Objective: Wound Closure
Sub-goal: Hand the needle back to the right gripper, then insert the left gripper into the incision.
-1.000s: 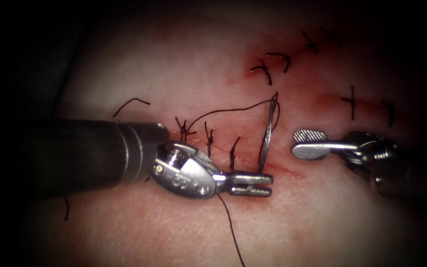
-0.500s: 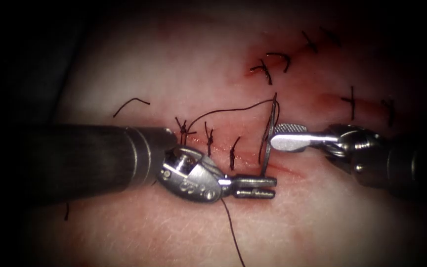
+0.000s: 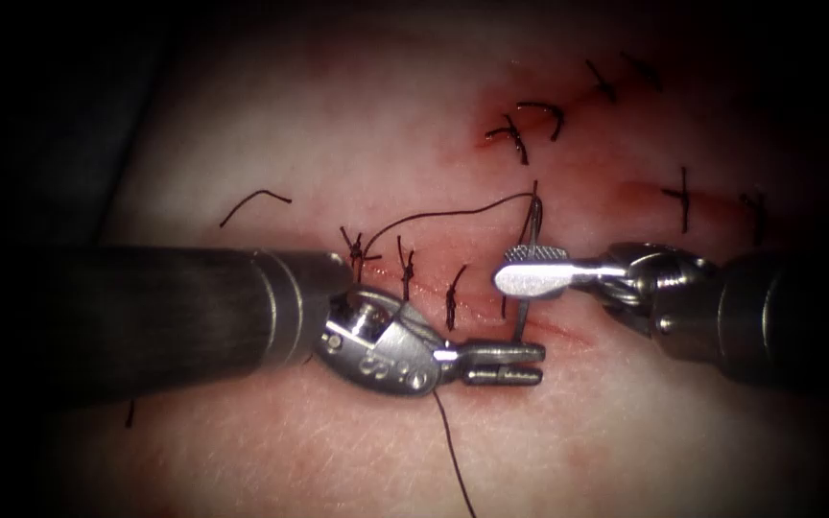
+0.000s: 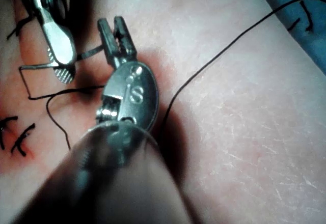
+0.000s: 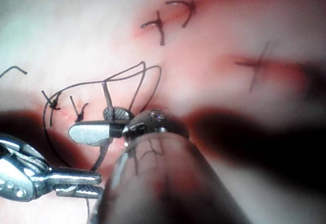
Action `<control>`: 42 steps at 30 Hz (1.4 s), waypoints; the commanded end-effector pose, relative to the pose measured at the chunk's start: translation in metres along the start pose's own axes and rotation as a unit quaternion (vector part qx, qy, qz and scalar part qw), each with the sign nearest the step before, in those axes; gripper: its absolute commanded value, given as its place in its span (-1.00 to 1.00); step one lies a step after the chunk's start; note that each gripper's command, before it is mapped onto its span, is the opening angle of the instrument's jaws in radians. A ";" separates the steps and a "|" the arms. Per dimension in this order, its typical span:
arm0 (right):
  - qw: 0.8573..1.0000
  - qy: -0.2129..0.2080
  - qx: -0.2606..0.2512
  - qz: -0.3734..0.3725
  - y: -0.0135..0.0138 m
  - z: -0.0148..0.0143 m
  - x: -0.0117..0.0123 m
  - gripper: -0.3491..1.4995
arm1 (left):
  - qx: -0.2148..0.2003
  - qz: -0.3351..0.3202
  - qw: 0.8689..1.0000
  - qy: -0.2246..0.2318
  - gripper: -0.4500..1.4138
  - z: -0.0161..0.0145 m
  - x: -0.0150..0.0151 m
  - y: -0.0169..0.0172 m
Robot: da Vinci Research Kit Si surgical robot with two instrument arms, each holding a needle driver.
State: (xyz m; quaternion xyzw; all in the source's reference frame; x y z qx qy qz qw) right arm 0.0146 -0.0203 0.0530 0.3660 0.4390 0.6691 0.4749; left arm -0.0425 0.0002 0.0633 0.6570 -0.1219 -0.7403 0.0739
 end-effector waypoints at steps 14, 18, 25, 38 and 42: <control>1.000 0.010 -0.014 0.002 0.0006 0.0016 -0.0001 -1.00 | -0.005 0.001 1.000 -0.003 -1.00 0.0009 -0.0004 0.0006; 1.000 0.010 -0.016 0.003 0.0006 0.0015 0.0001 -1.00 | -0.006 0.002 1.000 -0.004 -1.00 0.0009 -0.0004 0.0008; 0.999 0.015 -0.027 -0.038 0.0013 0.0011 0.0008 -1.00 | 0.020 -0.086 0.996 -0.029 0.28 0.0008 0.0005 0.0005; 0.981 0.084 -0.054 -0.169 0.0031 -0.0011 0.0025 -1.00 | -0.024 -0.143 0.985 -0.097 -0.71 -0.0023 -0.0006 0.0003; 0.969 0.091 -0.057 -0.222 0.0021 -0.0017 0.0016 -1.00 | -0.104 -0.189 0.964 -0.154 -1.00 -0.0022 -0.0051 -0.0002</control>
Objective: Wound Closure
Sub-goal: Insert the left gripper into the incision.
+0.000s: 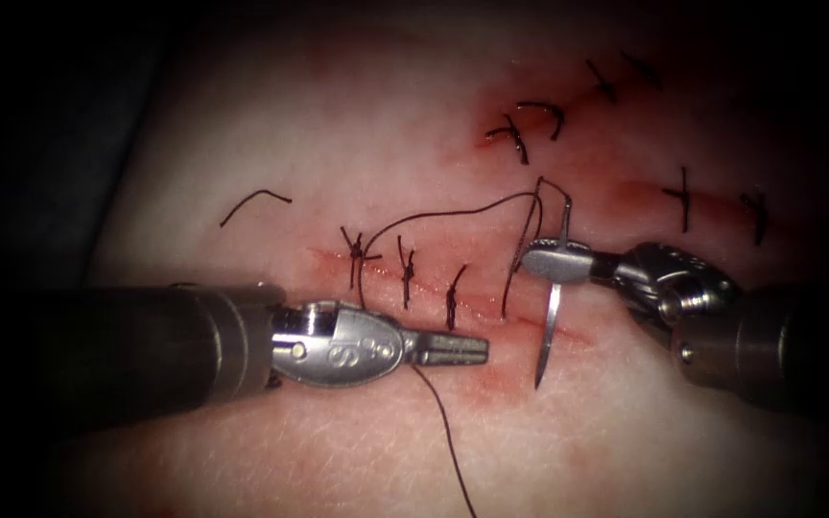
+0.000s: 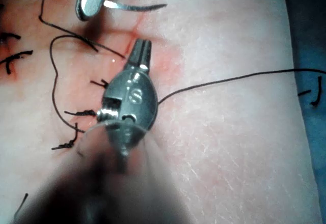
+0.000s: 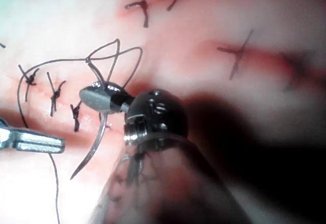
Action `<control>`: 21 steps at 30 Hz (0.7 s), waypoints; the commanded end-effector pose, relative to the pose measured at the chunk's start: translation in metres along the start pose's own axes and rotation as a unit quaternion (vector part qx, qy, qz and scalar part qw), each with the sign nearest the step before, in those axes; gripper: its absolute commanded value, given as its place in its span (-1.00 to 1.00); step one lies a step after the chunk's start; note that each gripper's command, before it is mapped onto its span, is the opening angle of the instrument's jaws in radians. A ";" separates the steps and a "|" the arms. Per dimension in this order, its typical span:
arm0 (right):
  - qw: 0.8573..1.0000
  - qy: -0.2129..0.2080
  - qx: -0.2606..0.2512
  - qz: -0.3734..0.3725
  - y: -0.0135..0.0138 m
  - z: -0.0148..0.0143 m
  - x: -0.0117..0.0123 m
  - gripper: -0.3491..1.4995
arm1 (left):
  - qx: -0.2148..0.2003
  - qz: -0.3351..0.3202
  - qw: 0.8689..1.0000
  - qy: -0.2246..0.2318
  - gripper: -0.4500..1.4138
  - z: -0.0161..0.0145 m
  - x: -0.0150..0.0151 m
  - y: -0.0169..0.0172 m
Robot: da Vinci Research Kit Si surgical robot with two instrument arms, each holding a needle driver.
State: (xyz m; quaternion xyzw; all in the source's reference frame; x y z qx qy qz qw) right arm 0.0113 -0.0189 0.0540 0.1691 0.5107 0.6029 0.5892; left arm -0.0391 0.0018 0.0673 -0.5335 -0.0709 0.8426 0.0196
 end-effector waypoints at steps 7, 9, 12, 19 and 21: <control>1.000 0.008 0.008 -0.027 -0.0010 0.0002 -0.0012 -1.00 | -0.063 -0.016 0.994 -0.090 -1.00 0.0044 -0.0040 -0.0021; 0.999 0.009 0.007 -0.033 -0.0010 0.0002 -0.0012 -1.00 | -0.080 -0.019 0.990 -0.112 -1.00 0.0058 -0.0045 -0.0022; 0.999 0.009 0.006 -0.042 -0.0010 0.0003 -0.0012 -1.00 | -0.101 -0.016 0.986 -0.129 -1.00 0.0068 -0.0049 -0.0023; 0.996 0.016 0.005 -0.089 -0.0011 0.0004 -0.0013 -1.00 | -0.112 -0.026 0.984 -0.139 -1.00 0.0077 -0.0055 -0.0039; 0.994 0.018 0.007 -0.107 -0.0011 0.0005 -0.0014 -1.00 | -0.105 -0.027 0.983 -0.147 -1.00 0.0077 -0.0057 -0.0046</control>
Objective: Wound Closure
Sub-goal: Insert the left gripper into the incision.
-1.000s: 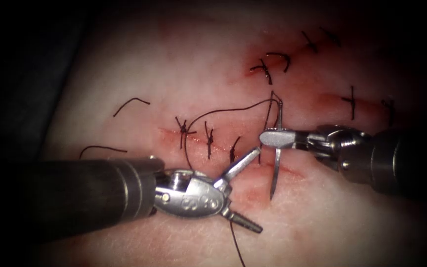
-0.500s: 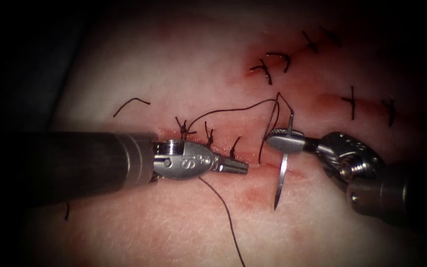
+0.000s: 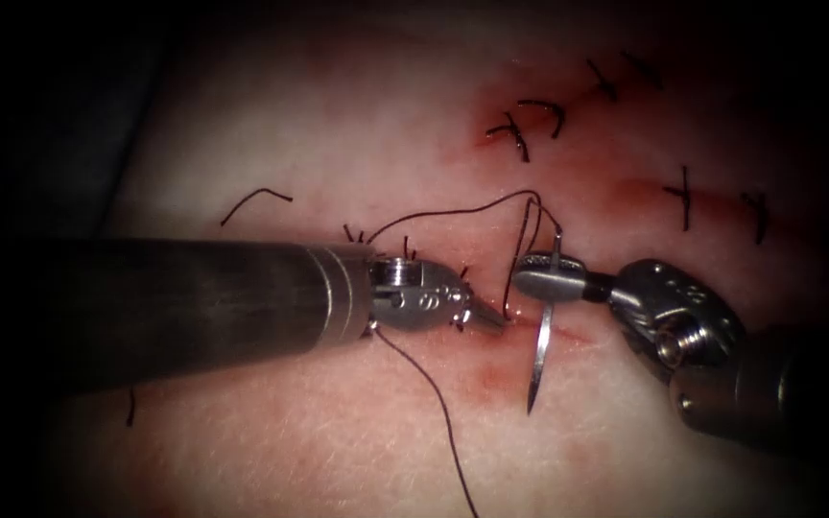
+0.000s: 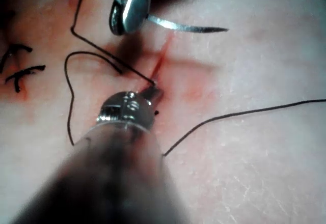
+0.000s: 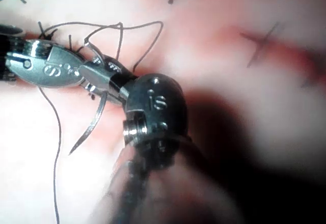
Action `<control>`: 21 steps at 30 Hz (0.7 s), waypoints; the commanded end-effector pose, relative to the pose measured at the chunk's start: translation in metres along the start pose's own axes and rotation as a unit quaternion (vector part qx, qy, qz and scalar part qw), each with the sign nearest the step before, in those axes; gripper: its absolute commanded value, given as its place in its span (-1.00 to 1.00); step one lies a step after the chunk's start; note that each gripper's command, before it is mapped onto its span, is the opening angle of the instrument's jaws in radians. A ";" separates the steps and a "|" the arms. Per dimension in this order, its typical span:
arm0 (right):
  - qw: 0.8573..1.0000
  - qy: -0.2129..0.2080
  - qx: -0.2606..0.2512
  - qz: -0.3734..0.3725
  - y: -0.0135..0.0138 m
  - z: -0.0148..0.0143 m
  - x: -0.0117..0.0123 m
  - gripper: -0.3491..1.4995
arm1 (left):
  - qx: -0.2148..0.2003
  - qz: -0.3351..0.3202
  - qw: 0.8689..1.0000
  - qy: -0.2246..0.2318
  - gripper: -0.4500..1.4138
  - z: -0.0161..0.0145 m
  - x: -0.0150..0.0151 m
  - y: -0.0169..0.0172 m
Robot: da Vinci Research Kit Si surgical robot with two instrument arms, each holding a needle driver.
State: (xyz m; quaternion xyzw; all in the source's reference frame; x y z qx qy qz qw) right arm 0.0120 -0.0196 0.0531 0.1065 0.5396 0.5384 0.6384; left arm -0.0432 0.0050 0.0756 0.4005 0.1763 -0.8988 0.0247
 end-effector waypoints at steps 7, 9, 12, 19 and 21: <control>1.000 0.004 0.000 -0.024 -0.0001 0.0006 -0.0013 -1.00 | 0.017 -0.006 0.999 -0.039 -1.00 0.0006 -0.0011 -0.0020; 1.000 0.005 0.000 -0.030 -0.0001 0.0006 -0.0014 -1.00 | 0.012 -0.005 0.999 -0.047 -1.00 0.0008 -0.0013 -0.0022; 0.999 0.007 -0.003 -0.051 0.0000 0.0006 -0.0014 -1.00 | -0.013 0.003 0.997 -0.072 -1.00 0.0013 -0.0018 -0.0020; 0.987 0.044 -0.027 -0.149 0.0016 0.0022 -0.0013 -1.00 | -0.078 -0.048 0.985 -0.148 -1.00 0.0026 -0.0030 -0.0009; 0.985 0.052 -0.030 -0.160 0.0020 0.0027 -0.0013 -1.00 | -0.074 -0.067 0.984 -0.150 -1.00 0.0028 -0.0031 -0.0007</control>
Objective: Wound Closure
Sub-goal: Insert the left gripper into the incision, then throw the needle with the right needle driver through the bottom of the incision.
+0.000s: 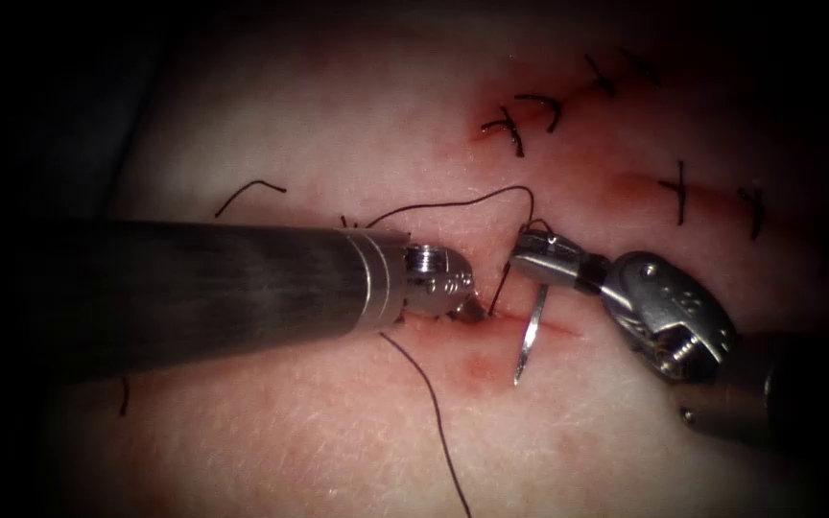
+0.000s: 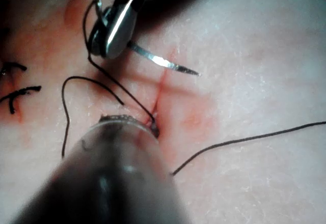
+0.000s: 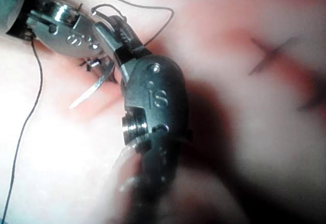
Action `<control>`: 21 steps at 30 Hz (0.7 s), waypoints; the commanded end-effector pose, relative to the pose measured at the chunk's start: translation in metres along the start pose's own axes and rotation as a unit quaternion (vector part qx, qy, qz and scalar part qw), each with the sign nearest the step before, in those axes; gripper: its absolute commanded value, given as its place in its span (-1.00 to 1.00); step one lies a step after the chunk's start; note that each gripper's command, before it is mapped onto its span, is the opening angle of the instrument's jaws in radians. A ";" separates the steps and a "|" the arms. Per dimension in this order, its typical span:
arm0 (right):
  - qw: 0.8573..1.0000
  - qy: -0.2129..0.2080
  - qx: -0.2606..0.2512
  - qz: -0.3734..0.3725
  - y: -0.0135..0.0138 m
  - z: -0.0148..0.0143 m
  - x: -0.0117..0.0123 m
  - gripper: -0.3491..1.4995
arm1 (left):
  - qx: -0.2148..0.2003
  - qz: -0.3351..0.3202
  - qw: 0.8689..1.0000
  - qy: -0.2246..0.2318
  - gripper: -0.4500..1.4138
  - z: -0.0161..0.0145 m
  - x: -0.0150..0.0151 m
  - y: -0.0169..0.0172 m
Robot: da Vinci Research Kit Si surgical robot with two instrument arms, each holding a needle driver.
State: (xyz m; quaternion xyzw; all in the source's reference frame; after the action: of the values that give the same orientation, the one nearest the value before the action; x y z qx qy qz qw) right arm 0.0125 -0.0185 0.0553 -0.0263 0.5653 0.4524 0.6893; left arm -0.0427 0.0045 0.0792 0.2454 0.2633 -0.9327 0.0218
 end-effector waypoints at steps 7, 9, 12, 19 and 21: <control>0.998 0.026 -0.008 -0.064 0.0001 0.0010 -0.0011 -1.00 | -0.008 -0.033 0.999 -0.019 -0.96 0.0019 -0.0005 0.0001; 0.996 0.037 -0.005 -0.078 -0.0002 0.0009 -0.0012 -1.00 | -0.008 -0.032 0.999 -0.020 -0.96 0.0020 -0.0007 -0.0001; 0.993 0.042 -0.005 -0.108 -0.0006 0.0011 -0.0013 -1.00 | -0.009 -0.040 0.999 -0.021 -0.75 0.0020 -0.0007 -0.0001; 0.983 0.058 -0.009 -0.174 -0.0018 0.0024 -0.0023 -1.00 | -0.010 -0.059 0.998 -0.019 -0.28 0.0015 -0.0005 0.0009; 0.980 0.059 -0.009 -0.189 -0.0019 0.0031 -0.0029 -1.00 | -0.011 -0.062 0.998 -0.019 -0.12 0.0013 -0.0005 0.0011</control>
State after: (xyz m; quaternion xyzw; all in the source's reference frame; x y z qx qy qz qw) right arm 0.0156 -0.0196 0.0571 -0.1673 0.5851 0.3170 0.7275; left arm -0.0421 0.0030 0.0792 0.2102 0.2875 -0.9340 -0.0288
